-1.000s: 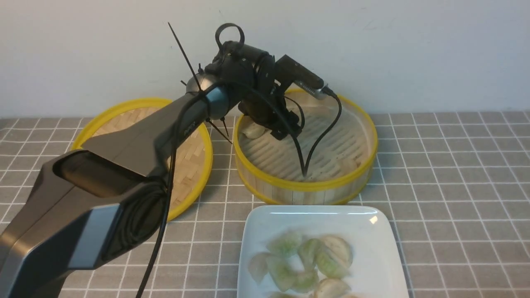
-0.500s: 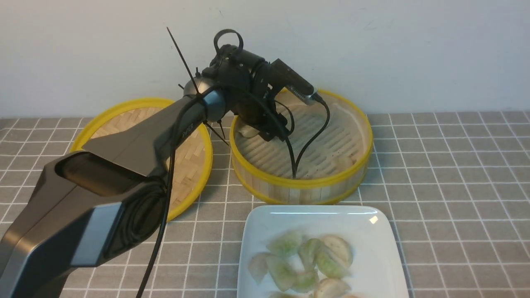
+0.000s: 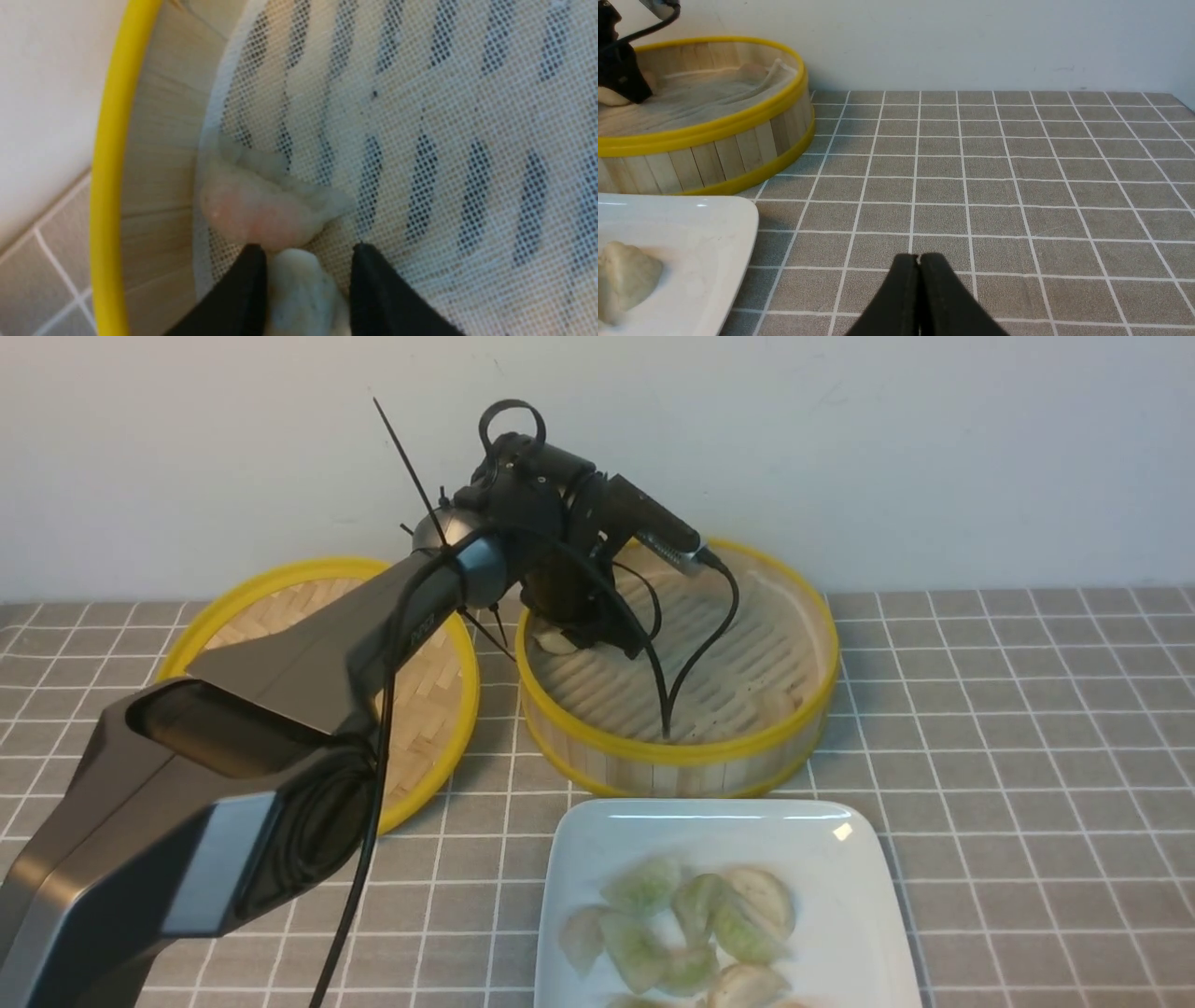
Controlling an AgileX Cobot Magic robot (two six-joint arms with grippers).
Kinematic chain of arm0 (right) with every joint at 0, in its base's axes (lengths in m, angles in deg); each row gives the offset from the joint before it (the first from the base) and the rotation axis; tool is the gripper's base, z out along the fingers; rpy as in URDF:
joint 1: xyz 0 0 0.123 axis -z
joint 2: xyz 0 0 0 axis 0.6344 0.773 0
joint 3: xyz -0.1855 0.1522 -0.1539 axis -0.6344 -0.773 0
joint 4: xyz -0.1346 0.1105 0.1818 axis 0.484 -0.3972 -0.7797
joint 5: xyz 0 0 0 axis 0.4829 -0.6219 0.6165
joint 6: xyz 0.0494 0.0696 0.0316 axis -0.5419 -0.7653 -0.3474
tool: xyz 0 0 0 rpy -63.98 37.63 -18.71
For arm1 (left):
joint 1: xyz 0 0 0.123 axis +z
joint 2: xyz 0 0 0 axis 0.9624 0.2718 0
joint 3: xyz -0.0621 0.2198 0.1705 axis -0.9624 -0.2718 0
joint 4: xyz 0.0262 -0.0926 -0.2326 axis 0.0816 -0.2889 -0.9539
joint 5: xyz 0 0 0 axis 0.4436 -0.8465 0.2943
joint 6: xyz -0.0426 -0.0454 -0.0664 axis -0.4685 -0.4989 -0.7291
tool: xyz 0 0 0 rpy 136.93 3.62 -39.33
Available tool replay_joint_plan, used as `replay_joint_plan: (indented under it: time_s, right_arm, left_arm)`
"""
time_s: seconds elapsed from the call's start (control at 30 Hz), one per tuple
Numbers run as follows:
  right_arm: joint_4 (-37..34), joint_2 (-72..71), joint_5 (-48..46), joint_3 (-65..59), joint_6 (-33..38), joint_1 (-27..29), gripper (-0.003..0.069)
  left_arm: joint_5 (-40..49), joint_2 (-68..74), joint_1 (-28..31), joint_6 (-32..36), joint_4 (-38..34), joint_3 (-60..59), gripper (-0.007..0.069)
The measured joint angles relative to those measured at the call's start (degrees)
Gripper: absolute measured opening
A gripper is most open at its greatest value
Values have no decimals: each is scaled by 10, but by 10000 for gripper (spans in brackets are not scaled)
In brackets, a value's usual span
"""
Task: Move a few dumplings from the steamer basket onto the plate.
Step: Use the left arm to grab a dumpling from the steamer, then use the left arm to put the dumpling into the plate
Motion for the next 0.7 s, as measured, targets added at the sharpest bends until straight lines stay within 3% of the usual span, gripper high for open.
replay_joint_plan:
  time_s: [0.4,0.6,0.7]
  right_arm:
    - [0,0,0,0,0,0,-13]
    - [0,0,0,0,-2,0,-13]
    - [0,0,0,0,-3,0,-13]
  left_arm:
    - [72,-100,-10,3,-64,-7,206]
    - [131,-138,-10,21,-161,-7,205]
    - [138,-160,-12,36,-246,-9,205]
